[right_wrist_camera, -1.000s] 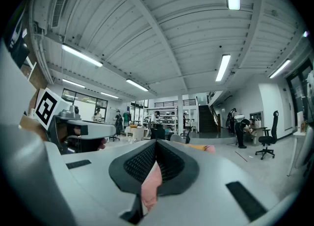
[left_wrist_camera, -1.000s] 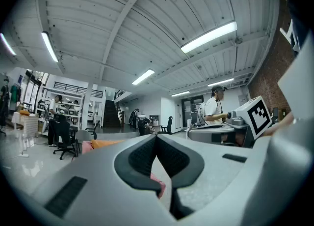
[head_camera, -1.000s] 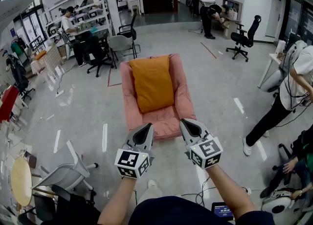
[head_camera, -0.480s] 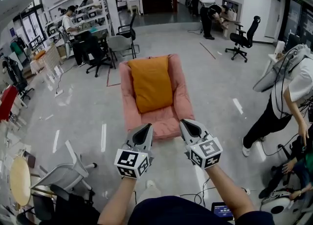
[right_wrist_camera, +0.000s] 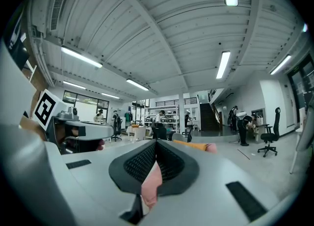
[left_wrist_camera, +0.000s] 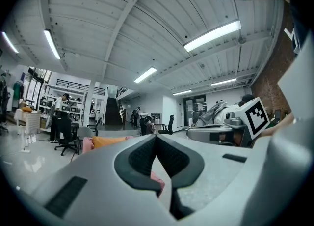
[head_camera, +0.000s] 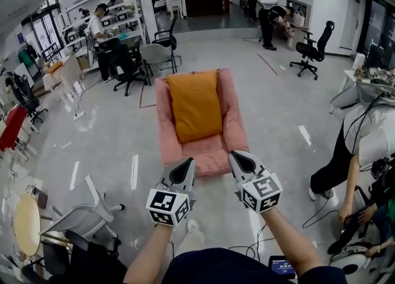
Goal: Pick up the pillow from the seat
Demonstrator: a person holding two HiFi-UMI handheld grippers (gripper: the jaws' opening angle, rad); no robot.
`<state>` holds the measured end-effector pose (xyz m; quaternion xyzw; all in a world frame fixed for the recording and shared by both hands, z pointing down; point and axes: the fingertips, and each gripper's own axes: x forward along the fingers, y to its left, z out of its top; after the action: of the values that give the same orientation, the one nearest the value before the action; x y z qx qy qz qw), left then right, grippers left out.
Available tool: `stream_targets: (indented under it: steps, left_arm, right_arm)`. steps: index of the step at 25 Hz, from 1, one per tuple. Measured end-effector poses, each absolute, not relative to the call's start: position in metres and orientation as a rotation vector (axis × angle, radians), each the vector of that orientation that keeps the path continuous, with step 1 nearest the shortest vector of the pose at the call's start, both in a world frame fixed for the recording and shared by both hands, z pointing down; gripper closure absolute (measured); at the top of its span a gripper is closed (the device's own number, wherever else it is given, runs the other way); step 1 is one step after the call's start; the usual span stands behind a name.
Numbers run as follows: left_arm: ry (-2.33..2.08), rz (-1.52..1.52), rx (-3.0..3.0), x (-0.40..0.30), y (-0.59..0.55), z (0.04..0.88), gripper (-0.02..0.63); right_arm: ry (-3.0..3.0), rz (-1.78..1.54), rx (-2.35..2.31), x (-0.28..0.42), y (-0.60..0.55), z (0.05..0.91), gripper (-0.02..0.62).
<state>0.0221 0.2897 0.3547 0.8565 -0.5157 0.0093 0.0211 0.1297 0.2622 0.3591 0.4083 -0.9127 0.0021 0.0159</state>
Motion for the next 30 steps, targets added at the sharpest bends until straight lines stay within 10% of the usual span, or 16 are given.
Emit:
stream_targets:
  steps: [30]
  left_arm:
    - [-1.535,-0.009,2.609,-0.022,0.136,0.359,0.603]
  right_arm:
    - [-2.797,0.089,1.304,0.092,0.105,0.366,0.583]
